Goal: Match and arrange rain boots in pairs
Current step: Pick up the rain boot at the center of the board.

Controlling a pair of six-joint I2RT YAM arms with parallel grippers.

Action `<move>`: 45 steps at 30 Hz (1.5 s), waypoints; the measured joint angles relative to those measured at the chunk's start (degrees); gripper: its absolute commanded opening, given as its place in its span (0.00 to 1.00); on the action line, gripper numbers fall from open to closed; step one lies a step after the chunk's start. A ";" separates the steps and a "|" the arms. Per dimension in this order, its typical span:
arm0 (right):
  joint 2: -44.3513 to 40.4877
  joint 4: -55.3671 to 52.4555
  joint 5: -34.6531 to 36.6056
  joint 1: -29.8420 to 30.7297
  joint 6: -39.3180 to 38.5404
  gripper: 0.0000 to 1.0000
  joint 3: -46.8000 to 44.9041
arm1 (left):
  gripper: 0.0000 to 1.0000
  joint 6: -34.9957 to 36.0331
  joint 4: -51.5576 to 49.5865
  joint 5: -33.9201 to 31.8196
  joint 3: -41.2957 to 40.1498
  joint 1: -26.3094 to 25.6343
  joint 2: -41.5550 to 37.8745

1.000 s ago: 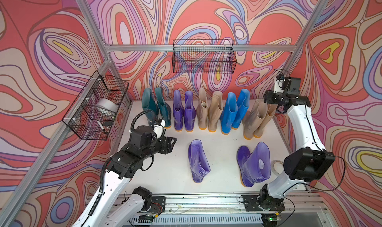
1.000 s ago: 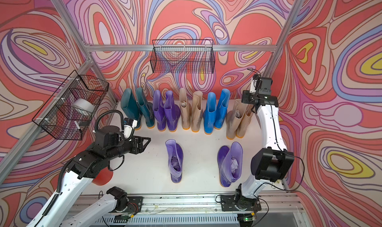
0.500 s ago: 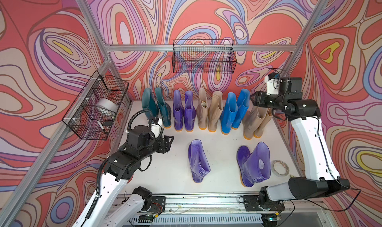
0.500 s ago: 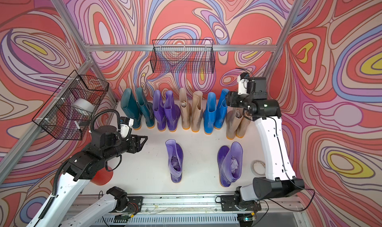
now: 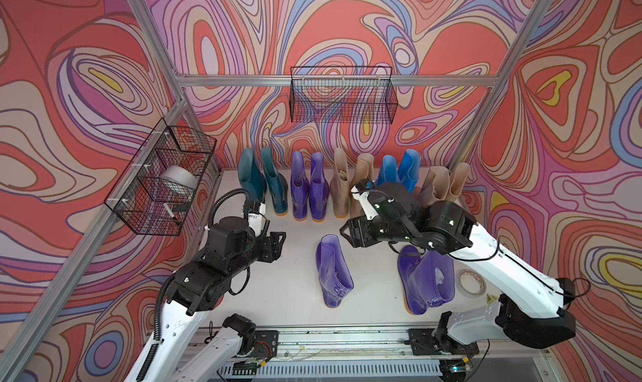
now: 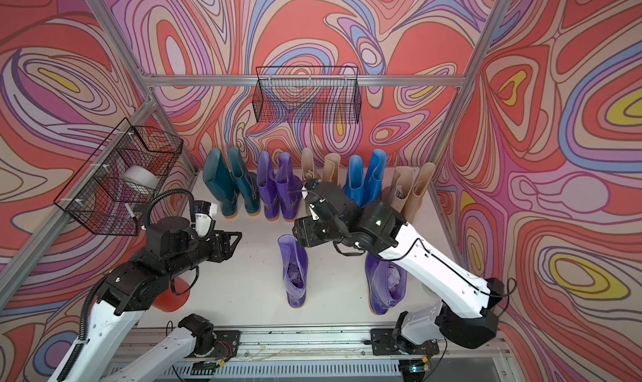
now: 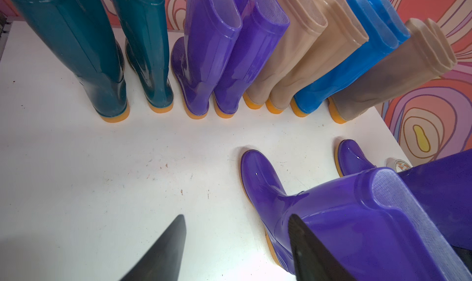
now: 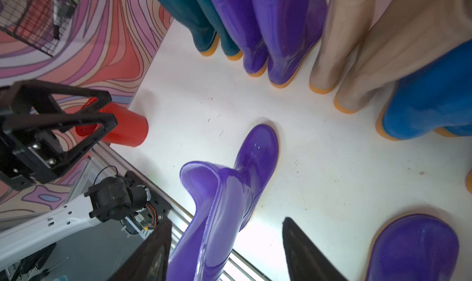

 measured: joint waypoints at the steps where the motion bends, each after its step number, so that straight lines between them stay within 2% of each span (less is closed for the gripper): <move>1: 1.01 -0.15 0.90 1.57 1.07 0.72 -0.15 | 0.66 -0.02 -0.33 0.00 0.00 0.00 -0.20; 10: 7.19 -1.88 7.06 9.86 7.56 0.72 -0.92 | 0.66 -0.98 -3.56 0.02 0.04 0.00 -5.35; 15: 7.76 -1.95 8.66 11.08 9.68 0.65 -2.78 | 0.66 -1.53 -5.38 0.02 0.39 0.00 -6.91; 21: 10.49 -1.79 9.60 11.34 10.56 0.49 -2.80 | 0.66 -1.75 -6.99 0.02 0.90 0.00 -8.41; 23: 10.82 -1.79 9.77 11.34 10.62 0.40 -2.80 | 0.66 -1.95 -7.39 0.00 0.90 0.00 -8.96; 26: 10.93 -1.70 10.21 11.34 10.69 0.16 -2.80 | 0.66 -1.97 -7.82 0.00 0.90 0.00 -9.57; 28: 10.93 -1.55 10.64 11.30 10.73 0.06 -2.82 | 0.66 -1.95 -7.87 0.02 0.90 0.00 -9.73; 33: 10.91 -1.27 11.02 10.62 10.56 0.00 -2.97 | 0.66 -1.95 -7.89 0.02 0.90 0.00 -9.73; 45: 10.36 0.98 11.72 7.15 8.66 0.00 -3.21 | 0.66 -1.95 -8.00 0.02 0.90 0.00 -9.73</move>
